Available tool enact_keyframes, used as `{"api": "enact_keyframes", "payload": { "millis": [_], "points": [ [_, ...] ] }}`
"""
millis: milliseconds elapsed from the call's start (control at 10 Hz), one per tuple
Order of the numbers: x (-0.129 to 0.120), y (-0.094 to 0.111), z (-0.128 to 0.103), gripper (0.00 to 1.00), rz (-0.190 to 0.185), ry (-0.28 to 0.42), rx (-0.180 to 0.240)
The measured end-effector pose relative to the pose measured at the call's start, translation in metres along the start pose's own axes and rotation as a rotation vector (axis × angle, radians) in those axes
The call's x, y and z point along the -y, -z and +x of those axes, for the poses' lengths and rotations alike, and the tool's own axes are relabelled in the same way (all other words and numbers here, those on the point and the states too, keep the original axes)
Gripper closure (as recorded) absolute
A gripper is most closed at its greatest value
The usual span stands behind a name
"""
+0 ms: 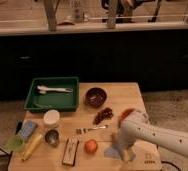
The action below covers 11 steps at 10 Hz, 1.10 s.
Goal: Wipe purple bowl with towel
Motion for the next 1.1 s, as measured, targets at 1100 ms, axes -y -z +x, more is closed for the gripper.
{"api": "enact_keyframes", "payload": {
  "millis": [1100],
  "points": [
    [-0.0013,0.0092,-0.0025,1.0,0.006,0.032,0.002]
  ]
}}
